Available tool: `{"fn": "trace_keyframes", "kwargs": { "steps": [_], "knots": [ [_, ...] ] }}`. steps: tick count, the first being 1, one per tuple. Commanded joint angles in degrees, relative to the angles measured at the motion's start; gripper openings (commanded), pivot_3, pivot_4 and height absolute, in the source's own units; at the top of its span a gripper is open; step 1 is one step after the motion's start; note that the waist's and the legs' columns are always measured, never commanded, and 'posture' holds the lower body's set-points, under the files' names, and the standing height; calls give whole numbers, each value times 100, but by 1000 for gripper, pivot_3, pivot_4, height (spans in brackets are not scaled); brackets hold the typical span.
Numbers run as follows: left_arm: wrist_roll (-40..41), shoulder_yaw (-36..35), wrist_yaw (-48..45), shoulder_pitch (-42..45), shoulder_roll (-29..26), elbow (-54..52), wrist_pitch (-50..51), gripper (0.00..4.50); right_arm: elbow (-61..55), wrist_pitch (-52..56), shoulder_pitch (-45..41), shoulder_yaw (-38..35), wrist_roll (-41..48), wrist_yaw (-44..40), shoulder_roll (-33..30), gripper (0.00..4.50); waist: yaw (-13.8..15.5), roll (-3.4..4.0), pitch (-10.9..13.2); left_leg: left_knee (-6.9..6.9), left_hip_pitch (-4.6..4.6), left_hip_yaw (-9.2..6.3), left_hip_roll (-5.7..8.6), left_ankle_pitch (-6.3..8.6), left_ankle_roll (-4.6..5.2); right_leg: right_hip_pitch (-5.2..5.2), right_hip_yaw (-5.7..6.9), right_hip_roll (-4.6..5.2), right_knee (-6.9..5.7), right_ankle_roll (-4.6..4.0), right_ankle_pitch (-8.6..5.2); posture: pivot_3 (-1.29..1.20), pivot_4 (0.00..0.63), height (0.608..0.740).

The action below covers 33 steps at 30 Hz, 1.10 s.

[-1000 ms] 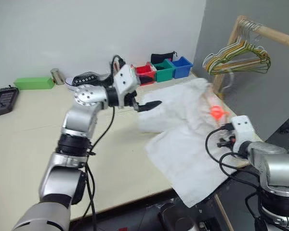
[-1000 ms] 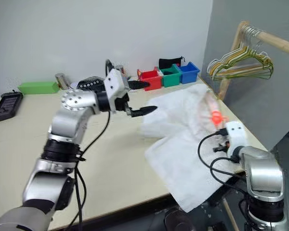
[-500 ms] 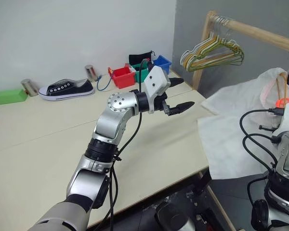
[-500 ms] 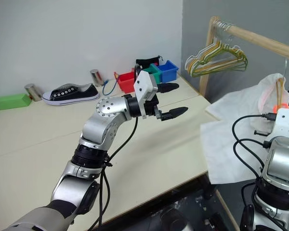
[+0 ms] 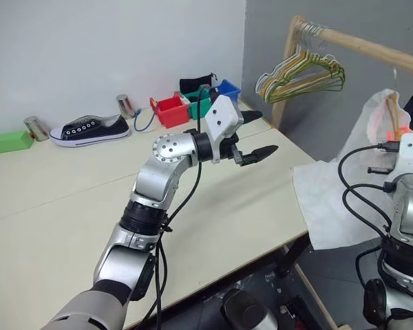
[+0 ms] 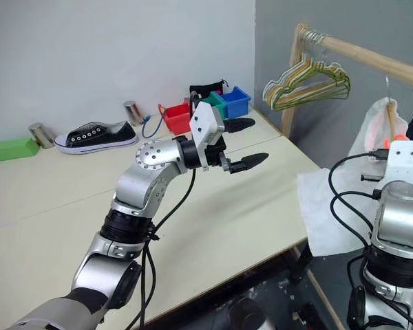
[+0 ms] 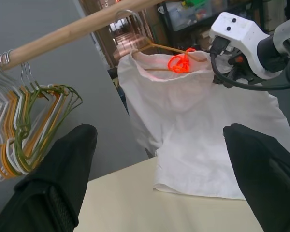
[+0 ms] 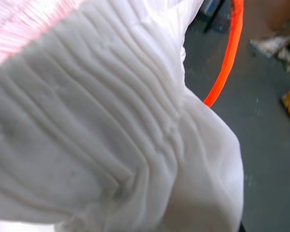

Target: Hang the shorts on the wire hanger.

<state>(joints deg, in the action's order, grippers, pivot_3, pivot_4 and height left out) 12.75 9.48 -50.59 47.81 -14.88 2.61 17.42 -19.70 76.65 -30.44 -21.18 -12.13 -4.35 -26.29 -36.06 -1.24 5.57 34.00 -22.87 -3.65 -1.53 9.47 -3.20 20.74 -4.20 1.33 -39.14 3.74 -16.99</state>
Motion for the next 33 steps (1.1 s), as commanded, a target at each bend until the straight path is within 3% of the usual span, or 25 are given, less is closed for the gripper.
{"fn": "trace_keyframes", "kwargs": {
  "steps": [1,6,8,15,19,24,33],
  "knots": [
    [13,4,54,25,-51,-234,-2,4435,-133,-230,-466,-465,12,312,46,0,3,0,0,0,1,0,0,0,0,-1,0,0,1,0,0,-484,17,740],
    [13,30,52,44,-62,-253,12,4435,-159,393,-1016,-1258,-1,658,615,0,9,0,0,0,1,-1,1,0,0,-2,1,1,3,1,1,-488,20,740],
    [20,34,51,56,-60,-271,21,4435,-209,238,-1049,-1196,-14,700,596,0,20,0,0,-1,0,-2,1,0,0,-2,2,1,3,1,1,-488,20,740],
    [11,47,15,78,-101,-185,-49,4435,-664,-102,-384,372,170,90,-95,0,115,2,1,-1,0,5,9,0,0,-3,-6,11,9,7,2,-501,24,740],
    [2,51,30,115,-72,-143,-79,4435,-793,-282,-258,671,168,28,-168,0,48,1,1,-3,9,5,2,0,-1,-7,-6,4,10,7,1,-500,24,740],
    [8,63,58,82,-69,-181,-71,4435,-753,-257,-371,415,156,192,-86,0,27,1,1,-3,5,3,4,1,-1,-13,-2,6,19,7,1,-499,24,740],
    [0,72,50,65,-131,-205,-55,4435,-684,808,-1105,-700,93,765,840,0,8,2,0,-3,9,-1,3,1,-1,-15,1,6,16,8,1,-491,21,740]
  ]
}}
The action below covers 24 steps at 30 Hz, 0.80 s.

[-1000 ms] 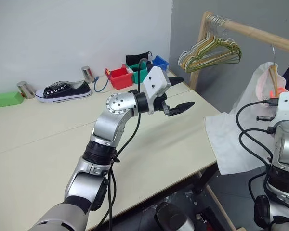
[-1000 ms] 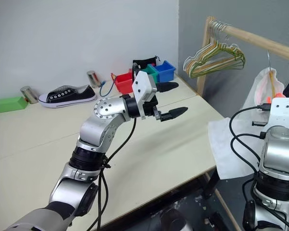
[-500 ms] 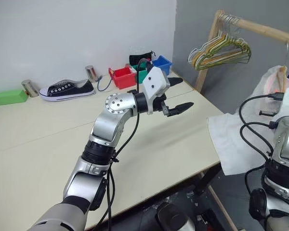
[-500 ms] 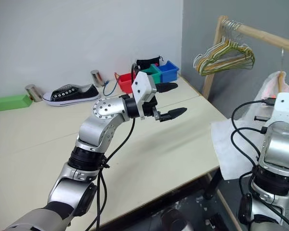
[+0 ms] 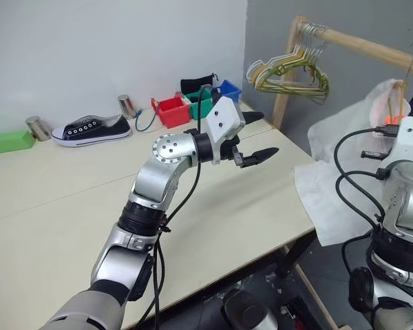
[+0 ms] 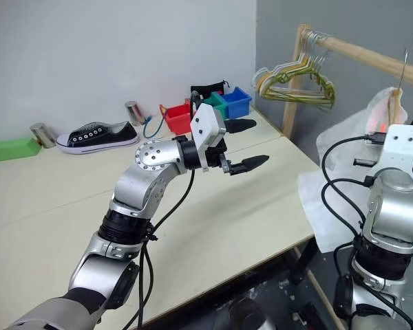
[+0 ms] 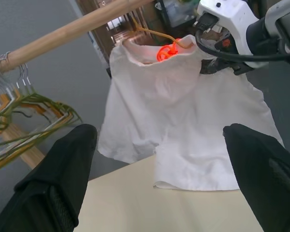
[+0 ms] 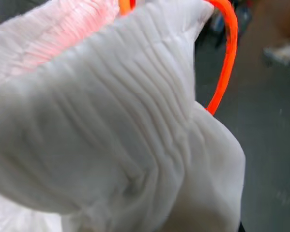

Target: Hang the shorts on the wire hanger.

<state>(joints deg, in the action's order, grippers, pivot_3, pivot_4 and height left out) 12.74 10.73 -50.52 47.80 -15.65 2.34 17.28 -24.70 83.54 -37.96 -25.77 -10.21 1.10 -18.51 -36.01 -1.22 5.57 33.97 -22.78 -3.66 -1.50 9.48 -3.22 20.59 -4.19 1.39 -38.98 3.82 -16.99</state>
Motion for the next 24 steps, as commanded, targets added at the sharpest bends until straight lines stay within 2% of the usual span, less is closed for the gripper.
{"fn": "trace_keyframes", "kwargs": {
  "steps": [1,8,10,12,19,24],
  "knots": [
    [2,-48,42,69,-56,-178,-40,4435,-173,152,-381,-272,-101,248,76,0,5,0,0,0,0,0,1,0,0,0,0,0,0,0,0,-491,21,740],
    [-5,-11,47,78,-51,-176,-65,4435,-241,557,-518,-206,28,215,235,0,19,0,-1,0,-4,0,2,0,0,1,0,2,2,0,0,-493,14,740],
    [-15,-1,41,82,-53,-166,-80,4500,-280,529,-456,-90,47,187,186,562,19,0,-1,0,-3,0,2,0,0,1,0,2,2,0,0,-491,12,740],
    [-18,-6,38,87,-63,-159,-87,4500,-320,432,-345,51,21,179,46,867,19,0,-1,0,-3,0,2,0,0,0,0,2,2,0,0,-491,12,740],
    [-45,-5,14,63,-123,-117,-71,4500,-484,200,-185,495,52,60,-441,2379,2,0,-1,-1,-2,1,2,0,0,1,0,2,2,-1,0,-492,14,740],
    [-47,-17,3,84,-143,-31,-76,4500,-664,329,-238,613,55,27,-496,3443,-15,0,-1,-2,-1,0,1,0,0,1,0,1,2,-1,-1,-500,18,740]
  ]
}}
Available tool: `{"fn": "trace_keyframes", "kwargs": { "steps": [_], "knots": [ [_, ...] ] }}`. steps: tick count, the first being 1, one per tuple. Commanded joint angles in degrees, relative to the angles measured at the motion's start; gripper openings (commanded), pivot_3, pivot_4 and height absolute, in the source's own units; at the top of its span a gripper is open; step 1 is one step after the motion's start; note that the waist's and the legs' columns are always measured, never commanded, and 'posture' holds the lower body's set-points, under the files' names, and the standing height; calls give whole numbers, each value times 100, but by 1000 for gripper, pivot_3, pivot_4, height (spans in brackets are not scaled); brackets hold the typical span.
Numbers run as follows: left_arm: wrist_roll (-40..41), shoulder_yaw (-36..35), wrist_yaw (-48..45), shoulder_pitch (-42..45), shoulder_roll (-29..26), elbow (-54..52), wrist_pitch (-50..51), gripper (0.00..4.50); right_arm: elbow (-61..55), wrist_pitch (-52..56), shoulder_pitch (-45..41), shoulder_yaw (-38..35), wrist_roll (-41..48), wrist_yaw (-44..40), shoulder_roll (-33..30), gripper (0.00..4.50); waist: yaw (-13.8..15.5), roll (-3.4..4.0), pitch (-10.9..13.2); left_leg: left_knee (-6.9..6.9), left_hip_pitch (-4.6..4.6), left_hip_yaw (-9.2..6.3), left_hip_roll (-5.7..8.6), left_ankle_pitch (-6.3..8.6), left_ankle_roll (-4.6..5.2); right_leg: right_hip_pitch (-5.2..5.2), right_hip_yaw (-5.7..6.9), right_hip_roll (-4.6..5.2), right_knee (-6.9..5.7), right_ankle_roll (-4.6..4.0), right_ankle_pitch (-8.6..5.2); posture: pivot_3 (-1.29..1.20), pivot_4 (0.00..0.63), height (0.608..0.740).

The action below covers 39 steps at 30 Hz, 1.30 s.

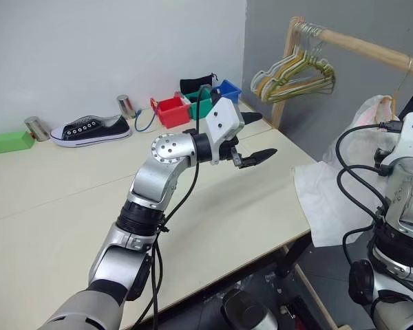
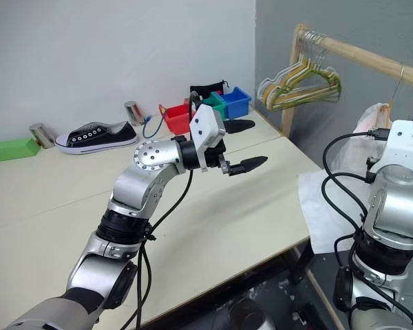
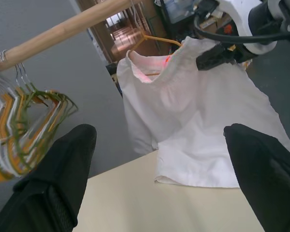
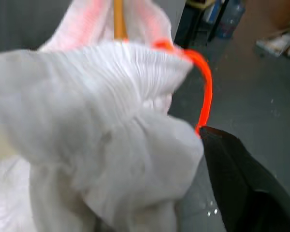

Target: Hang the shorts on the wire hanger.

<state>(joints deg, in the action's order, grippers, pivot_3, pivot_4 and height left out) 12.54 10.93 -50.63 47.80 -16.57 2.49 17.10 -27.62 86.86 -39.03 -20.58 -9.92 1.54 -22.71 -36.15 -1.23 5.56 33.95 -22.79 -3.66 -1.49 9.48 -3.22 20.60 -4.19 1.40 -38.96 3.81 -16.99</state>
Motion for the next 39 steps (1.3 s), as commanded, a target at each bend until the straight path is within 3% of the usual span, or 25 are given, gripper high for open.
{"fn": "trace_keyframes", "kwargs": {
  "steps": [1,5,13,21,24,29,33,38,39],
  "knots": [
    [-24,-42,14,86,-57,-29,-51,4500,-460,27,-139,166,17,-25,-113,3609,-1,0,0,0,0,0,1,0,0,0,0,0,0,0,0,-503,18,740],
    [-3,-67,1,64,-97,7,2,4500,-880,250,-247,510,3,-47,-282,4485,-4,0,0,-1,-1,0,0,0,0,1,0,0,1,0,0,-506,21,740],
    [133,-507,183,-314,-539,-115,420,4500,-1717,363,-515,1509,139,-127,-535,4485,-27,0,0,-6,3,-2,-7,0,-1,3,2,-3,2,-4,-3,-467,26,740],
    [357,-1354,1132,-1188,-820,-910,1459,4500,-598,-1629,-343,1936,572,-376,483,4485,118,-13,-6,-5,-1,-9,-4,0,0,1,6,-3,1,-1,-1,-349,21,740],
    [303,-1545,1493,-1808,-930,-1577,1782,4500,90,-2059,-222,2025,661,-249,1069,4485,351,-22,-13,-7,-2,-17,-5,0,0,4,9,-7,-3,1,0,-291,18,740],
    [295,-1993,2269,-2504,-835,-2363,2224,4500,620,-2657,-70,2129,718,-233,1484,4485,952,-27,-14,-7,-16,-34,-7,0,-1,14,9,-17,-7,-1,2,-231,15,740],
    [79,-2432,3307,-3267,-321,-2825,2374,4500,1069,-3188,240,1970,1031,-339,1984,4485,1408,-40,-30,-6,-18,-37,-8,1,-2,12,8,-18,0,-3,1,-173,10,740],
    [-150,-2443,4029,-4005,190,-2983,2302,4500,1367,-3568,736,1924,1140,-362,2139,4485,1964,-57,-44,-2,-50,-45,-1,3,-6,39,9,-20,1,-6,0,-143,9,740],
    [-142,-2474,4141,-4076,299,-2966,2278,4500,1373,-3598,795,1930,1144,-352,2140,4485,1964,-57,-44,4,-61,-45,-1,3,-6,47,8,-20,-1,-7,1,-142,8,740]
  ]
}}
